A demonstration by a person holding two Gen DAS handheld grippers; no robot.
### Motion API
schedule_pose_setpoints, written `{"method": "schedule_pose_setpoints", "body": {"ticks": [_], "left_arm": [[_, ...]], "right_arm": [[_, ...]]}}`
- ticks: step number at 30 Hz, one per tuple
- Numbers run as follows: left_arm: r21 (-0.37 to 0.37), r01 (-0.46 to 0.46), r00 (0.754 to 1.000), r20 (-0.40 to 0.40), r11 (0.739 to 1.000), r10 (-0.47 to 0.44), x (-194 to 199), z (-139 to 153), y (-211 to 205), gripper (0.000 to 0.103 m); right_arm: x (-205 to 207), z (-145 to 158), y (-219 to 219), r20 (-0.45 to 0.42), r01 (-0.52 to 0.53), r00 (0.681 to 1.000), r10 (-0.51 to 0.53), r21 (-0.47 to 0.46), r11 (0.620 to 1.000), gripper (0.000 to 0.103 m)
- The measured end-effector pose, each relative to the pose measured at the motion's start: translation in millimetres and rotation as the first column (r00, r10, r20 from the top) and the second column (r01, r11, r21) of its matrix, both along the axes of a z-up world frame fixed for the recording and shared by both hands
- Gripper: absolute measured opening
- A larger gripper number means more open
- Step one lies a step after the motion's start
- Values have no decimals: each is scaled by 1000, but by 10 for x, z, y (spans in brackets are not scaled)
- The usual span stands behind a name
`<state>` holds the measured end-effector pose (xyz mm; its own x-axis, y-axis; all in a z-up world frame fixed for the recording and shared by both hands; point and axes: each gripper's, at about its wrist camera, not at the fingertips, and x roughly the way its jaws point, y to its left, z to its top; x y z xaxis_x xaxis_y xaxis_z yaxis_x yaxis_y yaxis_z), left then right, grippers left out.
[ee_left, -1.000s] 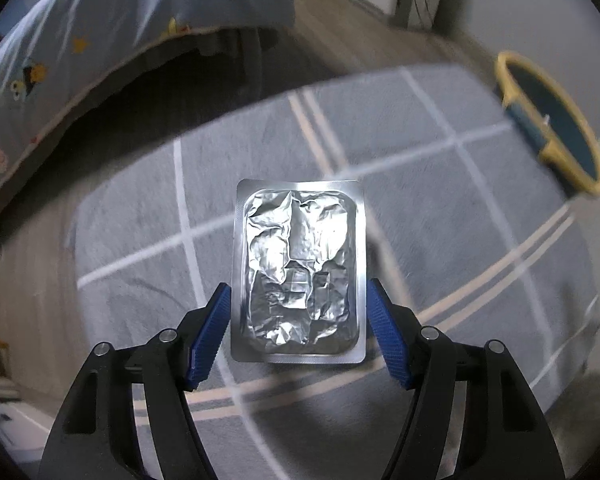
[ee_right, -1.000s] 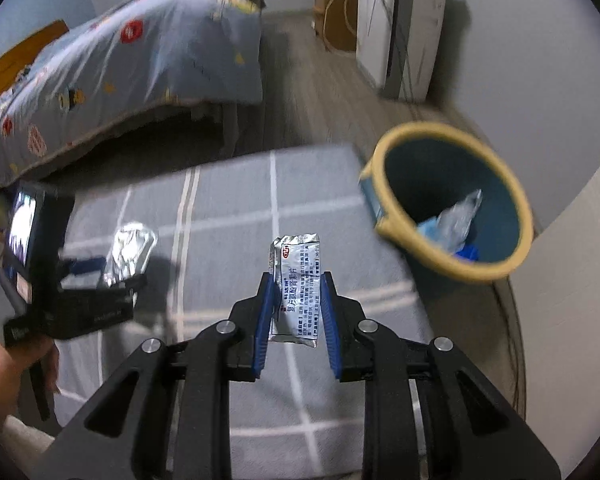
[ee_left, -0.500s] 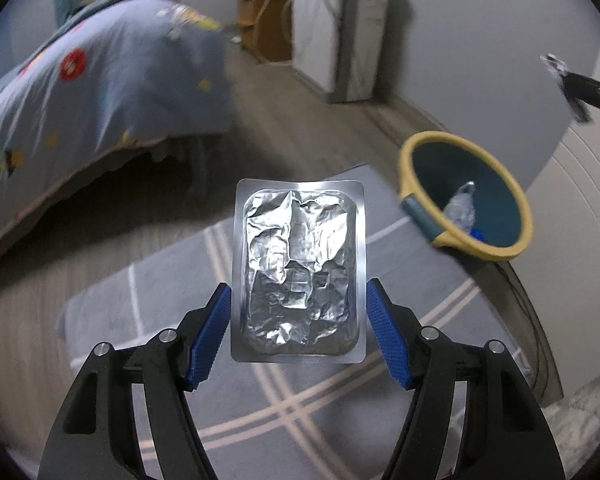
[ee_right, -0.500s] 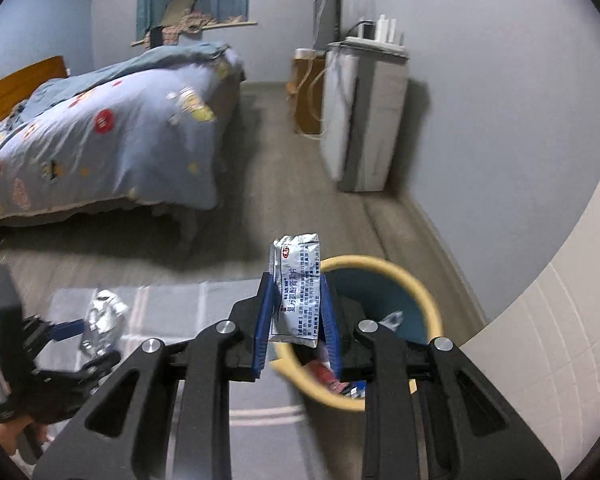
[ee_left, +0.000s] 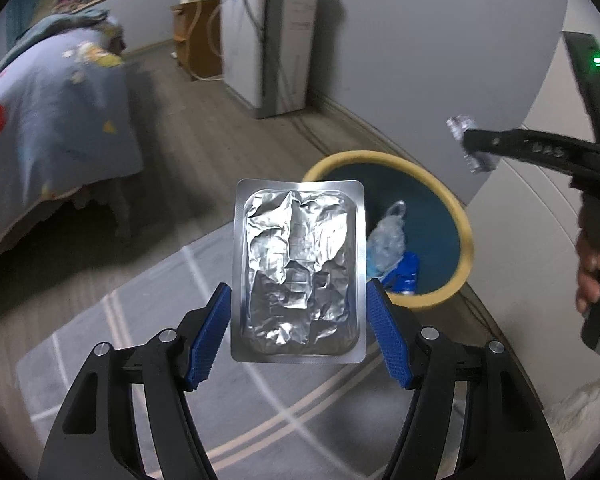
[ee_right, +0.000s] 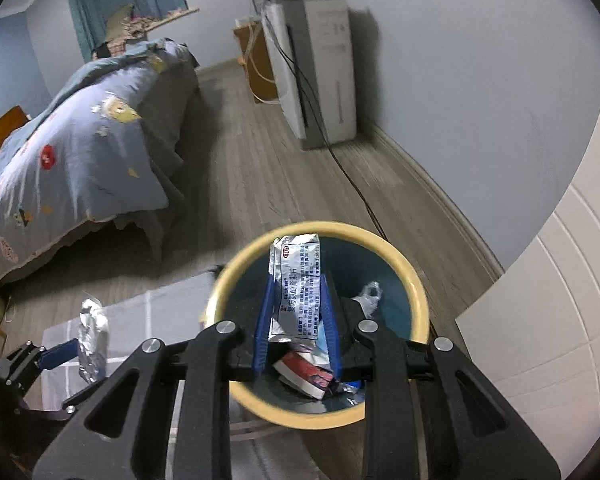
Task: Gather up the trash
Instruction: 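Carry the foil tray and white packet over the bin with both tools, then open the left tool then the right tool over the bin to drop tray and packet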
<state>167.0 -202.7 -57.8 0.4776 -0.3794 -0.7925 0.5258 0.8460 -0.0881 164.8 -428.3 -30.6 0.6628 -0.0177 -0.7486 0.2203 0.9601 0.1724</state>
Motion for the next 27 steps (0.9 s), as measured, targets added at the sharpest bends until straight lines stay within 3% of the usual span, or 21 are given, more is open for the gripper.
{"method": "schedule_pose_setpoints", "body": {"ticks": [9,15,20,23,27], "left_arm": [[65,117,993,13,991,-118,231,-206,-704,69],[109,144,989,-5,984,-145,409,-389,-1028,69],[111,151,988,-5,982,-151,498,-490,-1164,70],[114,154,988,-5,981,-155,496,-520,-1181,80],[119,156,988,-2,981,-157,478,-548,-1180,80]], "right_arm": [[117,-336,-432,-73,48,996,-42,91,995,23],[247,-527,-579,-107,84,992,-65,178,980,23],[294,-615,-643,-131,105,988,-80,205,973,23],[292,-639,-651,-135,107,988,-79,217,970,24],[322,-682,-641,-154,89,987,-56,216,972,24]]}}
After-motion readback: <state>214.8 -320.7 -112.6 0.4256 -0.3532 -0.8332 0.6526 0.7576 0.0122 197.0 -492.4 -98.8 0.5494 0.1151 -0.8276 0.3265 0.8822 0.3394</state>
